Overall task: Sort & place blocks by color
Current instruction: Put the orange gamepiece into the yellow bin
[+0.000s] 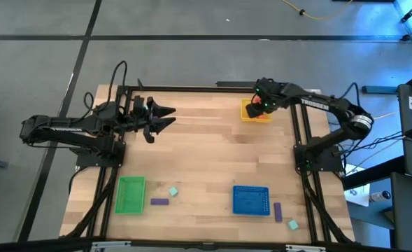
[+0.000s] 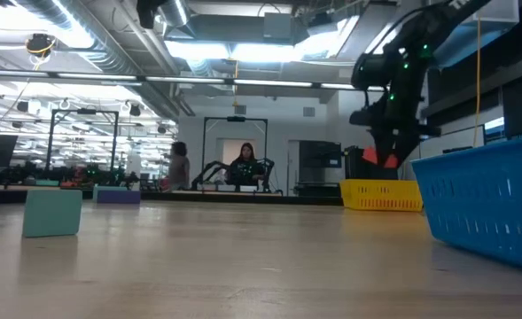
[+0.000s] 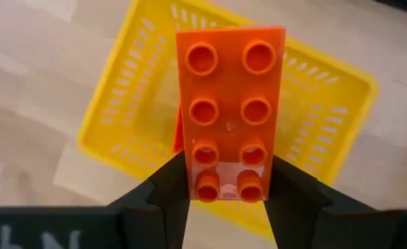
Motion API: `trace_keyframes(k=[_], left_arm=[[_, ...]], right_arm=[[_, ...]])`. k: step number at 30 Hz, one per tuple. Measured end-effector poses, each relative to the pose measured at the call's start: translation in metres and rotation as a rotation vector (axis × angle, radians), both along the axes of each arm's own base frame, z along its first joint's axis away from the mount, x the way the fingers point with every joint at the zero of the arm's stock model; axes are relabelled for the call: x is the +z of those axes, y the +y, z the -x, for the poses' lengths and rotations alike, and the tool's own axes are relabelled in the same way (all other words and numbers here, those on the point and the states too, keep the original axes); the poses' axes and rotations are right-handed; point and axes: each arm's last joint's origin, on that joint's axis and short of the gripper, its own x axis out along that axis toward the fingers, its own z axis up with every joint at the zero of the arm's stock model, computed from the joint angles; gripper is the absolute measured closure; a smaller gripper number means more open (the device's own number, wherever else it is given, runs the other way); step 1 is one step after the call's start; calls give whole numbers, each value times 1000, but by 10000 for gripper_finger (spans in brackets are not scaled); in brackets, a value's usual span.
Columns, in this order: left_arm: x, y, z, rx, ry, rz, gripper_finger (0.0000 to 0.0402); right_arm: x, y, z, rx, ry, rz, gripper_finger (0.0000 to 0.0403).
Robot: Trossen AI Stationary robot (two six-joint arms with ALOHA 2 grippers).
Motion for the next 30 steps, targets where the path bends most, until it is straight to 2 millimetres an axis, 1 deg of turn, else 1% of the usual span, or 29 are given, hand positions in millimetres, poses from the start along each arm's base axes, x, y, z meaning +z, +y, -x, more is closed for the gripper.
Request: trace_keyframes(k=[6,9,13,16,20,30], left_arm=[[0,0,0,5,0,1,193],[0,0,0,5,0,1,193],[0,0,0,5,0,2,193],[0,0,0,4,-1,5,193],[0,0,0,5,-1,6,193],[0,1,0,35,-1,11,193]], right_arm=[[-15,-15,-3,-78,-10,-9,248],[-26,-19,-5,-106,15,-39,248],[-41,-22,-9,-102,41,-85,248],[-47,-23,-11,-96,39,-116,248],[-51,-24,-12,-96,47,-125,248],[-51,-26,-15,-117,16,-107,243]])
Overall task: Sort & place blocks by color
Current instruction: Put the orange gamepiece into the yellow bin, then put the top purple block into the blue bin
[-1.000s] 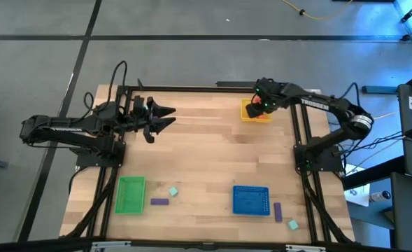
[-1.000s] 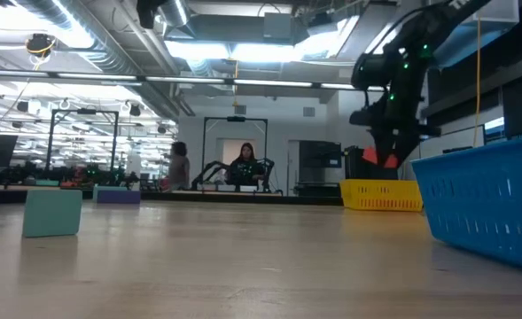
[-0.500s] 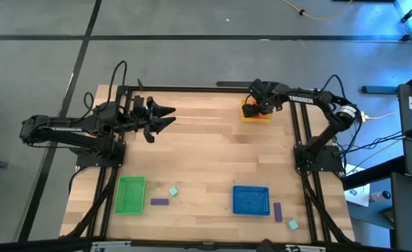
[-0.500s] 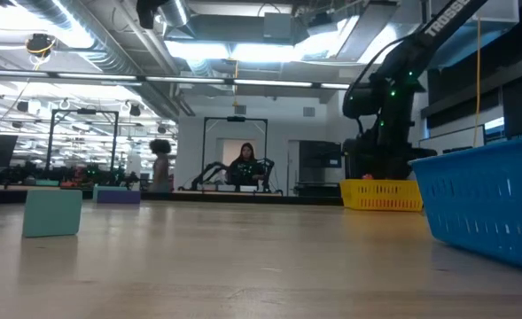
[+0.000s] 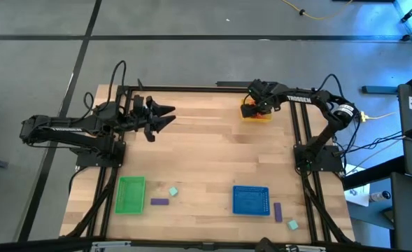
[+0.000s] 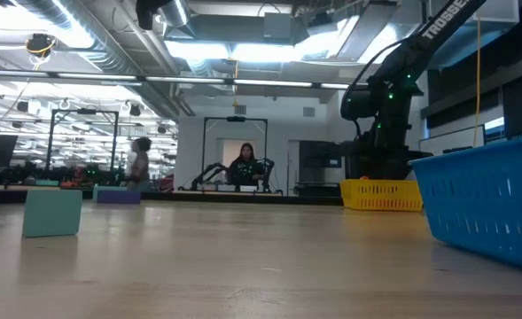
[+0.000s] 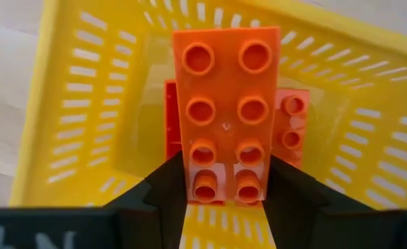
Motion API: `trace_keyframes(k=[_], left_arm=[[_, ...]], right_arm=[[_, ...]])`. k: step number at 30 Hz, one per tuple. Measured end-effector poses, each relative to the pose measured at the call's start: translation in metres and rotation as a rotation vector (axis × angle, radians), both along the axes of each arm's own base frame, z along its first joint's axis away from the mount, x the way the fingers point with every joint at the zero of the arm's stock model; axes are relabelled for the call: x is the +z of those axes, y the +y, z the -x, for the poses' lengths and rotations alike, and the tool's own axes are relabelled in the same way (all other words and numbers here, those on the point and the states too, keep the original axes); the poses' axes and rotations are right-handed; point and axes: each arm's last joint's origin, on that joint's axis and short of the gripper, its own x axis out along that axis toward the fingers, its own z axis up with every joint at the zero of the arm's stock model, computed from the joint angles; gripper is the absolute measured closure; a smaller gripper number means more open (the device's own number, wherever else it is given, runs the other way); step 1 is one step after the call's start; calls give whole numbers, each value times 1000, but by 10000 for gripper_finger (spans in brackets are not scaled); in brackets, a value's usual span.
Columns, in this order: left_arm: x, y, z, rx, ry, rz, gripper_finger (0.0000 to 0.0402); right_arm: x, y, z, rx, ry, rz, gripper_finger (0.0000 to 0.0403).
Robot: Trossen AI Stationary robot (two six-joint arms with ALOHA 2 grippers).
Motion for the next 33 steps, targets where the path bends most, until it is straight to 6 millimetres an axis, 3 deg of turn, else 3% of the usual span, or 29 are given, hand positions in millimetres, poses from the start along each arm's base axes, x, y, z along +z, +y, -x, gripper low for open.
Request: trace_keyframes(k=[11,26,33], left_arm=[[0,0,0,1,0,1,193],[0,0,0,0,0,0,193],[0,0,0,0,0,0,193]], right_arm=[[0,0,0,1,2,-4,226],[14,-2,-5,60,-46,-8,225],[39,5,6,166,3,102,225]])
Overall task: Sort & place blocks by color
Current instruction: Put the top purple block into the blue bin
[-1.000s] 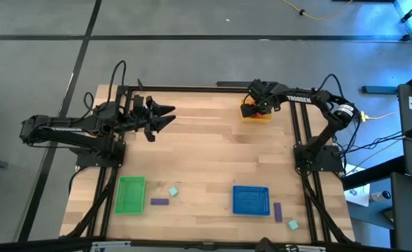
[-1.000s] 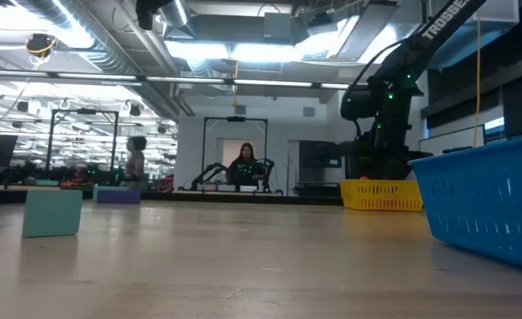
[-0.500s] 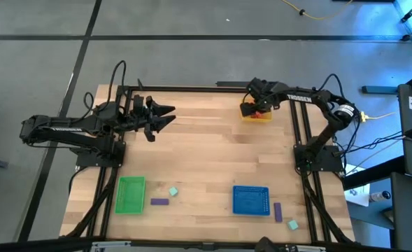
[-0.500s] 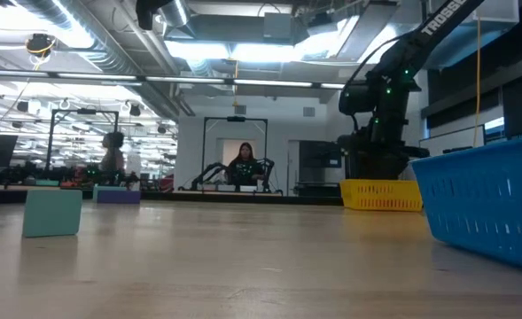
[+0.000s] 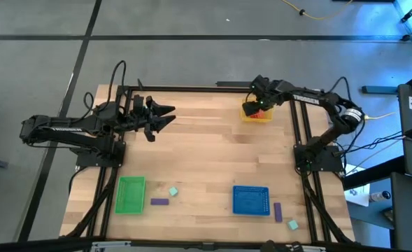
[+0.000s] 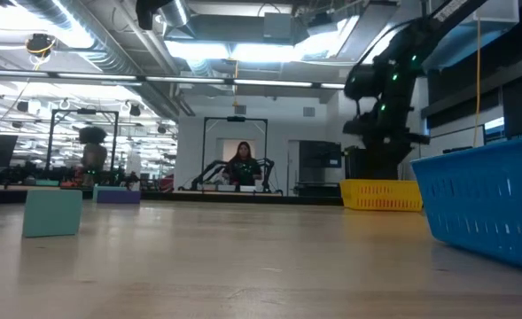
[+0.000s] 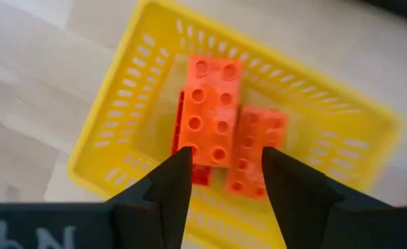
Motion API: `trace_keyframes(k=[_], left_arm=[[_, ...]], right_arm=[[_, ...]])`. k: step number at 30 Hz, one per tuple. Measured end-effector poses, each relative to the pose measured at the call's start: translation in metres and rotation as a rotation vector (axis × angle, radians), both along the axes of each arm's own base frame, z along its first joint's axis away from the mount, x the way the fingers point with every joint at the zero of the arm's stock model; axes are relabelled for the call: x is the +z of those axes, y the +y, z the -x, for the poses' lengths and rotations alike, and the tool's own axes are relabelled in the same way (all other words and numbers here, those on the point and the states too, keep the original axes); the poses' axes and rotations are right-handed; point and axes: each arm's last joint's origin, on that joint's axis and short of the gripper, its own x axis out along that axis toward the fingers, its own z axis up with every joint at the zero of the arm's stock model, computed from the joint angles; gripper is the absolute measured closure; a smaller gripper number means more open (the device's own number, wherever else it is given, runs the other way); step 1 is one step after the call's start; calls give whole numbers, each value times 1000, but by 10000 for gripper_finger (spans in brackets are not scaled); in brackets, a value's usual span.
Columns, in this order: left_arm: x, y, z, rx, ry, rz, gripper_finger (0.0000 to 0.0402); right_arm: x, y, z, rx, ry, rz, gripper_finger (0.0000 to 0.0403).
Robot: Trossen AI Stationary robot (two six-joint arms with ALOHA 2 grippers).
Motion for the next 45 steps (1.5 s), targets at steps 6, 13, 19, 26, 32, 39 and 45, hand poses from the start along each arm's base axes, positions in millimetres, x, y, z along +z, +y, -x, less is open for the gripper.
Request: trace_keyframes(k=[6,13,19,26,32,39,45], left_arm=[[0,0,0,0,0,0,193],[0,0,0,-1,0,0,193],[0,-1,0,-46,1,-9,193],[0,-2,0,-56,3,-18,193],[0,-2,0,-56,2,-18,193],[0,-2,0,-56,2,-17,193],[0,-1,0,-52,-6,21,193]], right_arm=[[46,21,16,74,-86,124,225],[81,78,28,238,-438,241,225],[91,126,28,433,-986,268,225],[102,158,29,710,-1391,508,225],[104,166,28,755,-1415,511,225],[104,166,28,756,-1414,514,225],[104,166,28,755,-1414,512,225]])
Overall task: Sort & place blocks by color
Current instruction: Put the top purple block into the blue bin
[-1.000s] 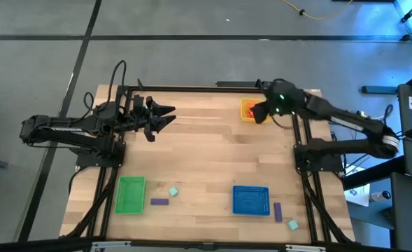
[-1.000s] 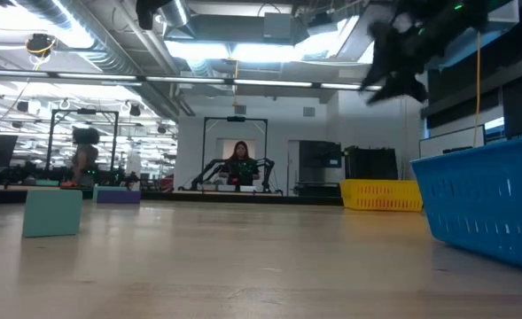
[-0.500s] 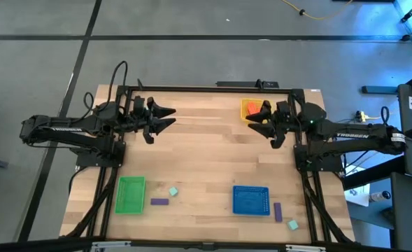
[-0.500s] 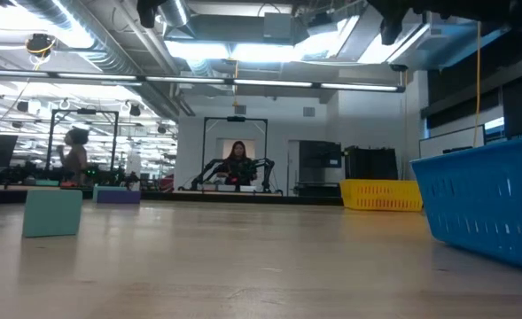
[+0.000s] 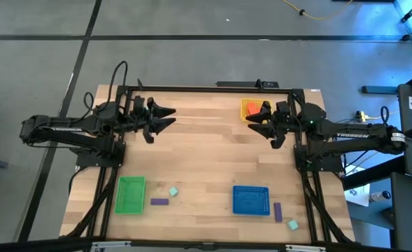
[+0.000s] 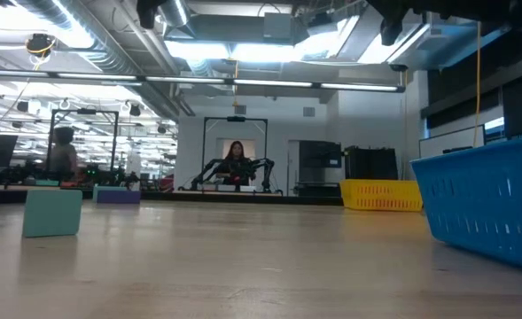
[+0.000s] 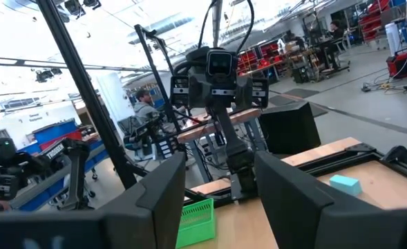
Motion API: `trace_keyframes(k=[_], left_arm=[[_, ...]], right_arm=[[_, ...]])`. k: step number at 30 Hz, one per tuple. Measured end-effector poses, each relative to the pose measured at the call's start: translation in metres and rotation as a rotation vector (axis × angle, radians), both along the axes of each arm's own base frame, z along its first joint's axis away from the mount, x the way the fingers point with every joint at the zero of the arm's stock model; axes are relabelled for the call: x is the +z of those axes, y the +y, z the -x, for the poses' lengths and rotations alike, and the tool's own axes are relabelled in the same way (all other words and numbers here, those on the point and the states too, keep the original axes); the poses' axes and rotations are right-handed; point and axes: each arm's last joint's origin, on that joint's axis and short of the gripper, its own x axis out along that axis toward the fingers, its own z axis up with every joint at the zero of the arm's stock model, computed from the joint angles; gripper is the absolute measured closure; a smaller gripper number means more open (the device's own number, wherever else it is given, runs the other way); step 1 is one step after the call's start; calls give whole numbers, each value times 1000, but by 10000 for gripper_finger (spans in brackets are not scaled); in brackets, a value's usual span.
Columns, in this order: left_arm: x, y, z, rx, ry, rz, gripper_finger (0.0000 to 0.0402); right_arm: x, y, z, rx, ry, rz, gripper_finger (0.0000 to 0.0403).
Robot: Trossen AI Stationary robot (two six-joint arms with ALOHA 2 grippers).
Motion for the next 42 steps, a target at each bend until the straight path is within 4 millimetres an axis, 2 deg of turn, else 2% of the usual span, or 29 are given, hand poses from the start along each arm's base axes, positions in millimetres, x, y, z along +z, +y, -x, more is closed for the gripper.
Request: trace_keyframes(k=[4,7,11,15,18,22,25,28,35,42], left_arm=[[0,2,0,36,-23,128,193],[4,7,-8,86,61,168,193],[14,26,-18,208,370,217,193],[11,61,-22,308,783,245,193],[-6,91,-24,312,1020,306,193],[-41,127,-23,295,1277,395,193],[-71,149,-22,282,1466,409,193],[-95,166,-25,227,1580,410,193],[-138,187,-35,153,1753,362,193],[-161,194,-42,89,1815,328,193]], right_arm=[[0,0,0,0,0,0,225],[0,0,0,-4,0,0,225],[0,0,0,-3,1,-2,225],[-1,0,0,-3,6,0,225],[-2,0,-1,-3,15,-3,225],[-3,0,-1,-3,31,-8,225],[-5,0,-1,-2,49,-11,225],[-6,0,-1,-2,57,-13,225],[-6,0,-1,-7,57,-13,225],[-6,-1,-1,-41,57,-17,225]])
